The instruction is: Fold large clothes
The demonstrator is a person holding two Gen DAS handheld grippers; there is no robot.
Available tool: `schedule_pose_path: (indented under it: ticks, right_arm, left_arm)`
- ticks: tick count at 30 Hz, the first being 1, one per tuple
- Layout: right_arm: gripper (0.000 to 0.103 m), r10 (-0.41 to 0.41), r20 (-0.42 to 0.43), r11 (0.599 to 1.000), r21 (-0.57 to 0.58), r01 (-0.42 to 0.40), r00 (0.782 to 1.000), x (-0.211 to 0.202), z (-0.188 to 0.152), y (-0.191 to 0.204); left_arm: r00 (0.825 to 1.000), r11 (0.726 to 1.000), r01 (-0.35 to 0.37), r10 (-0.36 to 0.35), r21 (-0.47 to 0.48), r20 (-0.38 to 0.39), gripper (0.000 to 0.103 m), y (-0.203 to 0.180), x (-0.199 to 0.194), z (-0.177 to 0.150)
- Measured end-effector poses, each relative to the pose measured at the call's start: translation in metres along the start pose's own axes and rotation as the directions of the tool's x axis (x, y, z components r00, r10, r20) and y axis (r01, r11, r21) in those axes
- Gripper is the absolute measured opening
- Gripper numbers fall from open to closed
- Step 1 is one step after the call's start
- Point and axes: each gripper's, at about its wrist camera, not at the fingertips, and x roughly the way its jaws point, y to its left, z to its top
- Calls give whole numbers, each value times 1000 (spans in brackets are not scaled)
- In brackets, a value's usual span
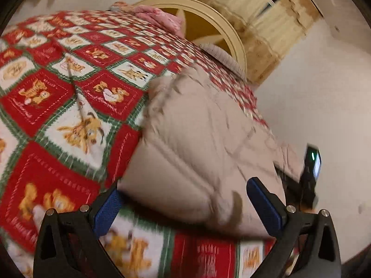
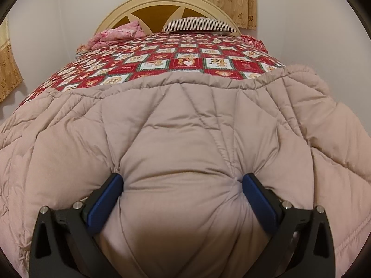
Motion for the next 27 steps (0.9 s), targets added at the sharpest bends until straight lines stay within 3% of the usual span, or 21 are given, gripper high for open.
schedule_pose_path:
  ticks: [2, 3, 4, 5, 7, 8, 11, 14, 17, 19, 23, 25, 27]
  right_arm:
    - [103, 1, 1, 1000, 1, -1, 1000, 0, 0, 0]
    - [103, 0, 0, 1000, 0, 0, 1000, 0, 0, 0]
    - [103, 0, 1, 1000, 0, 0, 1000, 0, 0, 0]
    - [103, 1, 1, 1000, 1, -1, 1000, -1, 0, 0]
    - [103, -1, 1, 1000, 1, 1, 1000, 0, 0, 0]
    - [103, 0, 2, 1000, 0, 0, 1000, 0, 0, 0]
    - [103, 6, 7, 1000, 3, -6, 1000, -2, 0, -1]
    - [103, 16, 14, 1000, 10, -16, 1000, -4, 0, -1]
    - [103, 47, 30, 999, 25, -48, 998, -7, -1, -4]
    - [103, 77, 40, 996, 49, -79, 996, -9, -1, -9]
    - [103, 177, 29, 979, 99, -179, 984, -19, 3, -26]
    - [99, 254, 16, 956, 147, -253, 967, -37, 4, -47]
    - [99, 351, 33, 914, 206, -350, 936, -59, 3, -80]
  left_arm:
    - [999, 998, 50, -49, -48, 24, 102, 7, 4, 7]
    - [998, 997, 48, -46, -65, 38, 97, 9, 5, 9]
    - [997, 995, 57, -53, -80, 49, 88, 11, 7, 11]
    - [995, 992, 90, -86, -86, 40, 59, 13, 11, 13]
    - [995, 993, 100, -98, -62, 33, 43, 9, 13, 15]
    - [992, 991, 124, -122, -41, 41, 29, 4, 9, 17]
    - [980, 985, 160, -166, 70, 105, 25, -31, -20, 31]
    - [960, 949, 184, -230, 257, 161, 23, -87, -51, 39]
    - [937, 867, 206, -309, 455, 164, 22, -156, -75, 32]
    - [921, 797, 231, -364, 558, 139, 20, -200, -83, 21]
    - [907, 655, 253, -417, 712, 61, 20, -265, -89, -9]
    - [903, 588, 259, -429, 767, 24, 20, -289, -86, -27]
    - [898, 530, 273, -439, 803, -15, 20, -307, -76, -45]
